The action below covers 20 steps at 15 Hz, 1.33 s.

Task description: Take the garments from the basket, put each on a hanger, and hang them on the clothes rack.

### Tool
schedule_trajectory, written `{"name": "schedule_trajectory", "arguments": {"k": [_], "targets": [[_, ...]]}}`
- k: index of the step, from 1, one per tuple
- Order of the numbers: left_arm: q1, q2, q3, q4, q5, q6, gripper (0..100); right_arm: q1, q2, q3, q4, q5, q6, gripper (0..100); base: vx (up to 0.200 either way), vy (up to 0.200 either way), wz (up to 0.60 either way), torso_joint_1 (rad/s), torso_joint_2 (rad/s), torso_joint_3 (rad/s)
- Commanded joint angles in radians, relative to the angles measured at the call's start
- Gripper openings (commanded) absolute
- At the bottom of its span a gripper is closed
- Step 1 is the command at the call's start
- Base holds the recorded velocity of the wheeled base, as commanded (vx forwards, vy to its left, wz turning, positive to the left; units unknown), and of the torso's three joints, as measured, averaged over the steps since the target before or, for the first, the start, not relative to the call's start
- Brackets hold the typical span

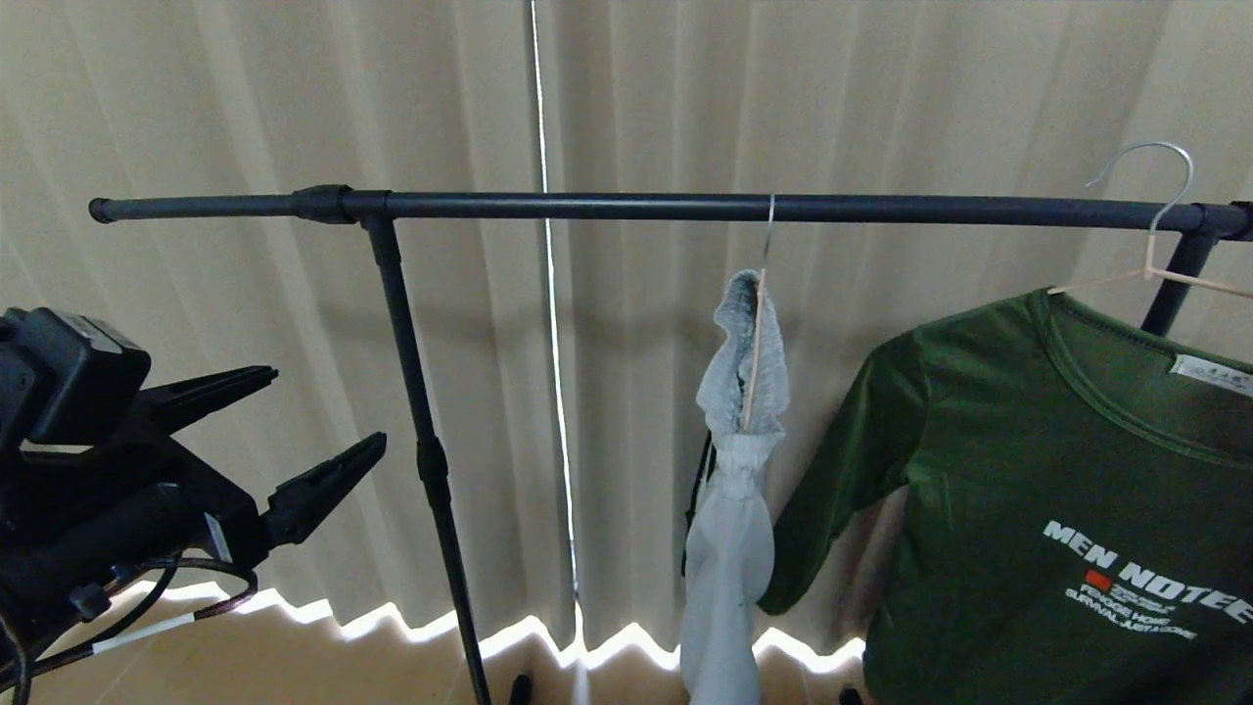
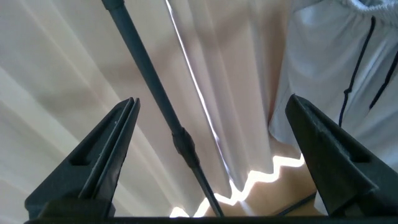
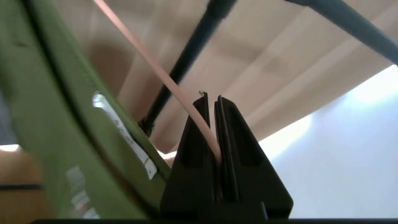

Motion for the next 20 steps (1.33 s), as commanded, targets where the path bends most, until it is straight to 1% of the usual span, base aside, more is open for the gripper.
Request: {"name": "schedule_trajectory", "arguments": {"k": [1, 2, 4, 7, 9, 10, 13, 17, 18, 20], "targets": [[0.000, -0.021, 0.015, 0.001, 0.000, 0.002, 100, 0.003, 0.045, -0.033, 0.002, -0.010, -0.001, 0, 0.000, 0.000, 0.00, 0.000, 0.00, 0.000], [0.000, -0.021, 0.018, 0.001, 0.000, 0.002, 100, 0.013, 0.059, -0.037, 0.002, -0.021, -0.002, 0, 0.000, 0.000, 0.00, 0.000, 0.00, 0.000], [0.000, -0.021, 0.020, 0.001, 0.000, 0.001, 100, 0.056, 0.097, -0.047, 0.000, -0.076, -0.001, 0, 0.000, 0.000, 0.00, 0.000, 0.00, 0.000], [0.000, -0.033, 0.027, 0.003, 0.002, 0.001, 100, 0.109, 0.134, -0.057, 0.000, -0.122, -0.002, 0, 0.000, 0.000, 0.00, 0.000, 0.00, 0.000], [0.000, -0.036, 0.032, 0.003, 0.000, 0.001, 100, 0.134, 0.146, -0.060, 0.000, -0.139, -0.001, 0, 0.000, 0.000, 0.00, 0.000, 0.00, 0.000], [0.000, -0.041, 0.035, 0.003, 0.002, 0.001, 100, 0.161, 0.148, -0.056, 0.000, -0.149, -0.002, 0, 0.000, 0.000, 0.00, 0.000, 0.00, 0.000], [0.000, -0.044, 0.044, 0.003, 0.002, 0.001, 100, 0.191, 0.148, -0.056, 0.002, -0.170, -0.002, 0, 0.000, 0.000, 0.00, 0.000, 0.00, 0.000], [0.005, -0.044, 0.050, 0.003, 0.005, -0.001, 100, 0.220, 0.139, -0.037, 0.003, -0.168, -0.002, 0, 0.000, 0.000, 0.00, 0.000, 0.00, 0.000], [0.006, -0.042, 0.047, 0.004, 0.028, -0.004, 100, 0.220, 0.137, -0.036, 0.003, -0.164, -0.001, 100, 0.000, 0.000, 0.00, 0.000, 0.00, 0.000], [0.006, -0.051, 0.061, 0.004, 0.086, -0.009, 100, 0.221, 0.137, -0.030, 0.002, -0.156, 0.001, 100, 0.000, 0.000, 0.00, 0.000, 0.00, 0.000]]}}
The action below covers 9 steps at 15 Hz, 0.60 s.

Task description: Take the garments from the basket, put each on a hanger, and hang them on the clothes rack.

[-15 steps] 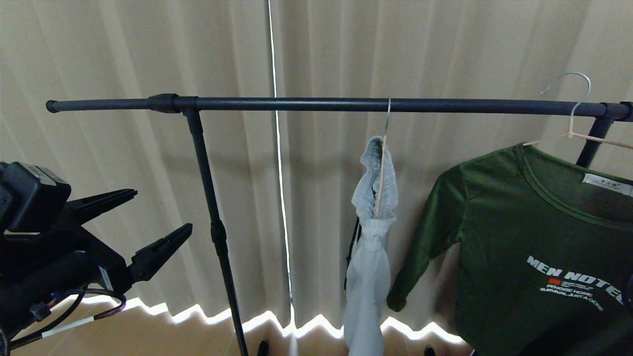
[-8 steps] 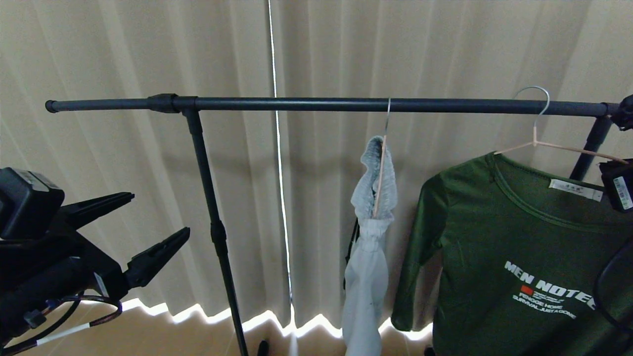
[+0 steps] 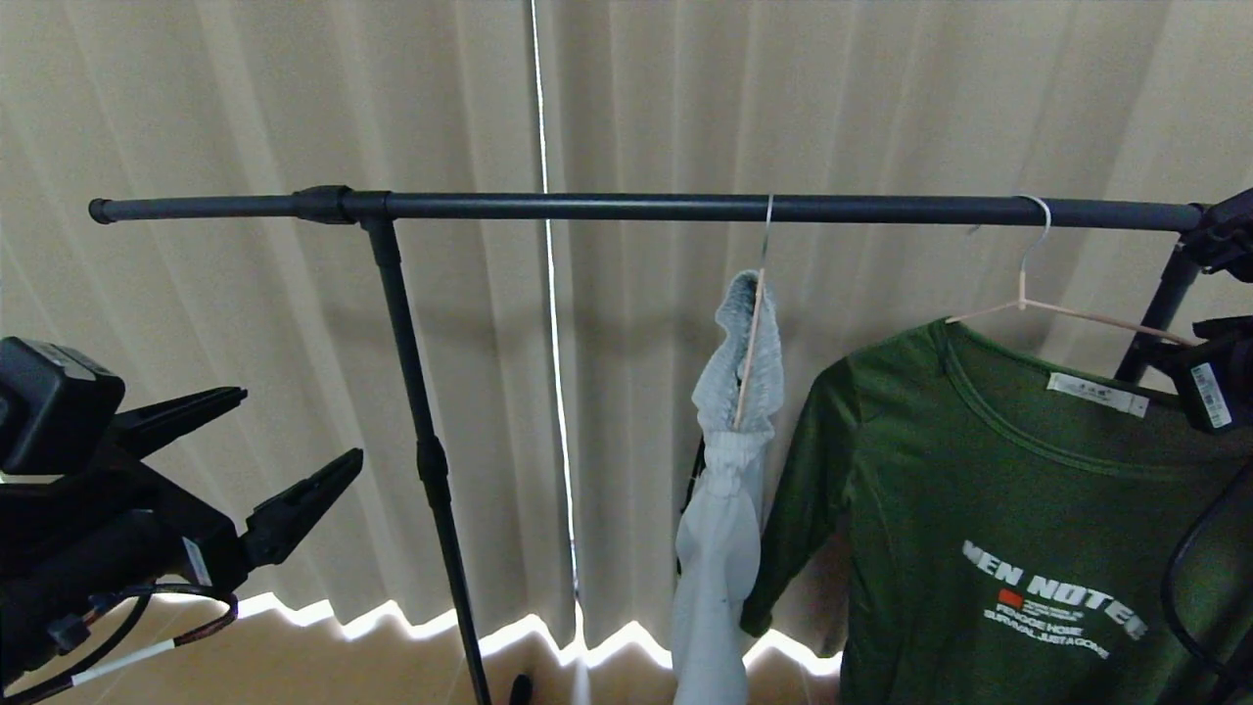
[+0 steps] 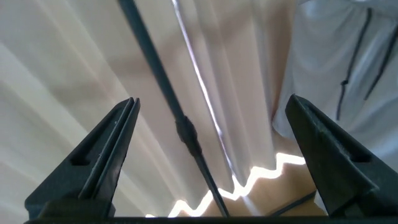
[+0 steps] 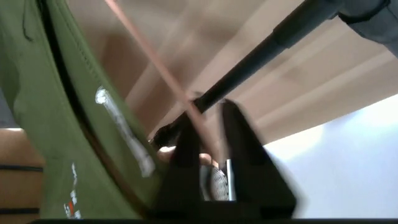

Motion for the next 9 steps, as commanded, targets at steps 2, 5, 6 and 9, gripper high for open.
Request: {"name": "schedule_trajectory", "arguments": {"k": [2, 5, 6, 9], "targets": [[0.000, -0.019, 0.010, 0.000, 0.021, -0.001, 100, 0.011, -0.005, 0.019, 0.000, 0.037, 0.053, 100, 0.000, 0.000, 0.00, 0.000, 0.00, 0.000], [0.002, -0.031, 0.010, 0.002, 0.021, -0.003, 100, 0.030, -0.047, 0.041, 0.001, 0.221, 0.162, 100, 0.000, 0.000, 0.00, 0.000, 0.00, 0.000], [0.002, -0.037, 0.011, 0.003, 0.022, -0.018, 100, 0.030, -0.059, 0.053, 0.001, 0.257, 0.165, 100, 0.000, 0.000, 0.00, 0.000, 0.00, 0.000], [0.015, -0.053, 0.029, 0.005, 0.056, -0.066, 100, 0.027, -0.127, 0.111, -0.017, 0.307, 0.198, 100, 0.000, 0.000, 0.00, 0.000, 0.00, 0.000]]}}
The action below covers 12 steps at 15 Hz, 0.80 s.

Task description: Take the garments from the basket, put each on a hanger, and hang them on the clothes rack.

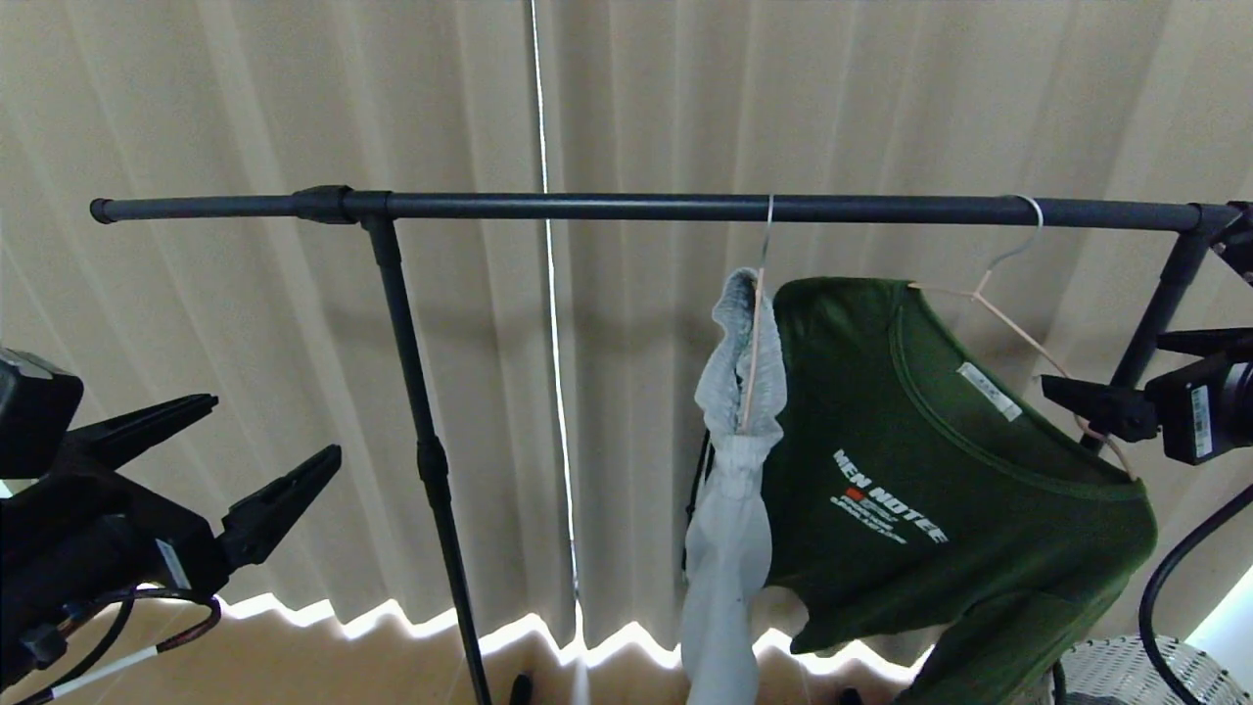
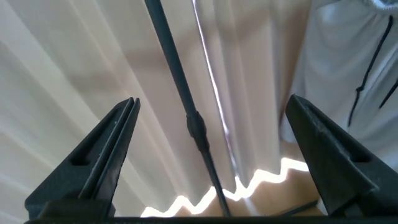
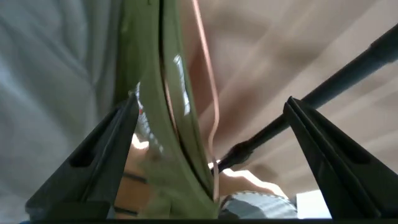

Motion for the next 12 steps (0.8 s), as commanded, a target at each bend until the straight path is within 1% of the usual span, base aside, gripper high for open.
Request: {"name": "schedule_trajectory", "arguments": {"k": [1, 2, 3, 4, 5, 6, 7, 8, 9, 10, 11, 12], "targets": [[0.027, -0.038, 0.020, -0.001, 0.043, -0.006, 100, 0.000, -0.098, 0.069, -0.041, 0.028, 0.034, 100, 0.000, 0.000, 0.00, 0.000, 0.00, 0.000], [0.050, -0.070, 0.034, 0.000, 0.067, -0.007, 100, -0.001, -0.141, 0.109, -0.072, 0.040, 0.045, 100, 0.000, 0.000, 0.00, 0.000, 0.00, 0.000], [0.064, -0.088, 0.042, 0.003, 0.073, -0.007, 100, -0.003, -0.164, 0.134, -0.089, 0.043, 0.048, 100, 0.000, 0.000, 0.00, 0.000, 0.00, 0.000], [0.101, -0.133, 0.062, 0.019, 0.073, -0.016, 100, -0.005, -0.214, 0.180, -0.122, 0.046, 0.048, 100, 0.000, 0.000, 0.00, 0.000, 0.00, 0.000], [0.117, -0.170, 0.077, 0.046, 0.073, -0.035, 100, -0.005, -0.257, 0.214, -0.144, 0.048, 0.048, 100, 0.000, 0.000, 0.00, 0.000, 0.00, 0.000], [0.120, -0.240, 0.103, 0.103, 0.076, -0.078, 100, -0.003, -0.329, 0.254, -0.151, 0.048, 0.048, 100, 0.000, 0.000, 0.00, 0.000, 0.00, 0.000], [0.124, -0.296, 0.116, 0.151, 0.076, -0.105, 100, -0.003, -0.380, 0.278, -0.150, 0.048, 0.048, 100, 0.000, 0.000, 0.00, 0.000, 0.00, 0.000], [0.137, -0.395, 0.135, 0.261, 0.076, -0.137, 100, -0.001, -0.472, 0.336, -0.145, 0.048, 0.046, 100, 0.000, 0.000, 0.00, 0.000, 0.00, 0.000], [0.145, -0.449, 0.139, 0.338, 0.076, -0.142, 100, -0.001, -0.527, 0.372, -0.142, 0.046, 0.043, 100, 0.000, 0.000, 0.00, 0.000, 0.00, 0.000], [0.156, -0.535, 0.131, 0.459, 0.075, -0.144, 100, -0.001, -0.606, 0.422, -0.132, 0.041, 0.042, 100, 0.000, 0.000, 0.00, 0.000, 0.00, 0.000], [0.157, -0.628, 0.114, 0.579, 0.075, -0.144, 100, -0.005, -0.693, 0.458, -0.096, 0.038, 0.042, 100, 0.000, 0.000, 0.00, 0.000, 0.00, 0.000], [0.157, -0.665, 0.112, 0.620, 0.075, -0.144, 100, -0.005, -0.730, 0.468, -0.066, 0.037, 0.042, 100, 0.000, 0.000, 0.00, 0.000, 0.00, 0.000]]}}
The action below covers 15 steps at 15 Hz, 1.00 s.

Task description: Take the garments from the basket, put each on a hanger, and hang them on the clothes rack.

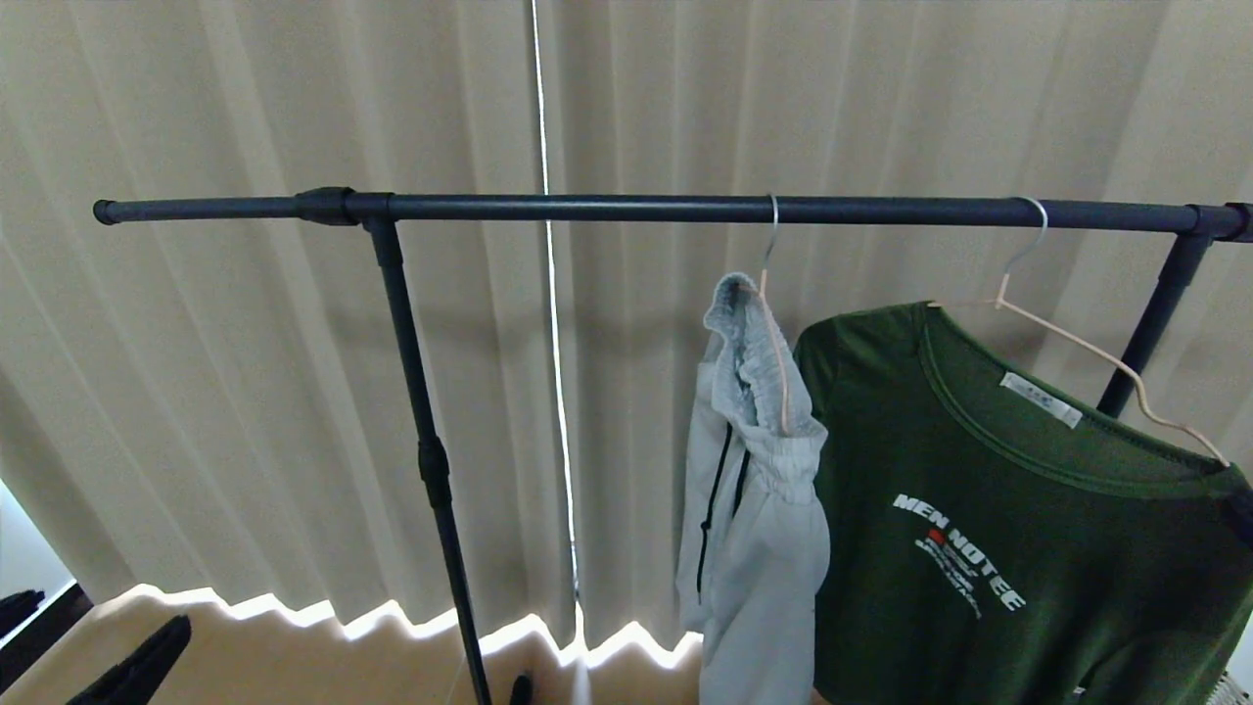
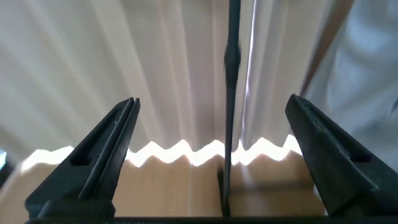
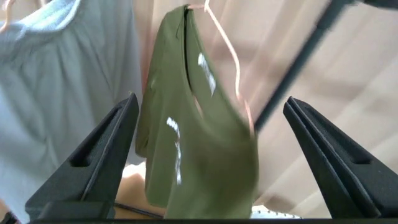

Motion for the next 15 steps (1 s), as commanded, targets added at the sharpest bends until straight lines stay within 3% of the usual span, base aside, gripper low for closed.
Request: {"name": "schedule_trajectory", "arguments": {"k": [1, 3, 5, 8, 10, 13, 15], "targets": [[0.012, -0.280, 0.004, 0.187, 0.000, -0.008, 100, 0.000, -0.282, 0.105, 0.144, -0.004, -0.001, 100, 0.000, 0.000, 0.00, 0.000, 0.00, 0.000], [0.012, -0.404, 0.035, 0.292, 0.000, -0.006, 100, 0.000, -0.397, 0.123, 0.305, -0.006, -0.001, 100, 0.000, 0.000, 0.00, 0.000, 0.00, 0.000], [0.008, -0.498, 0.072, 0.365, -0.011, 0.006, 100, 0.000, -0.455, 0.140, 0.355, -0.006, -0.001, 100, 0.000, 0.000, 0.00, 0.000, 0.00, 0.000], [-0.003, -0.541, 0.118, 0.355, -0.006, 0.035, 100, -0.002, -0.512, 0.189, 0.358, -0.025, -0.001, 100, 0.000, 0.000, 0.00, 0.000, 0.00, 0.000], [0.003, -0.545, 0.122, 0.342, 0.001, 0.011, 100, -0.003, -0.530, 0.207, 0.364, -0.099, -0.001, 100, 0.000, 0.000, 0.00, 0.000, 0.00, 0.000], [0.117, -0.565, 0.124, 0.342, 0.015, 0.012, 100, -0.011, -0.601, 0.226, 0.443, -0.159, -0.001, 100, 0.000, 0.000, 0.00, 0.000, 0.00, 0.000], [0.114, -0.567, 0.141, 0.331, 0.017, -0.039, 100, -0.077, -0.654, 0.263, 0.448, -0.159, -0.001, 100, 0.000, 0.000, 0.00, 0.000, 0.00, 0.000]]}}
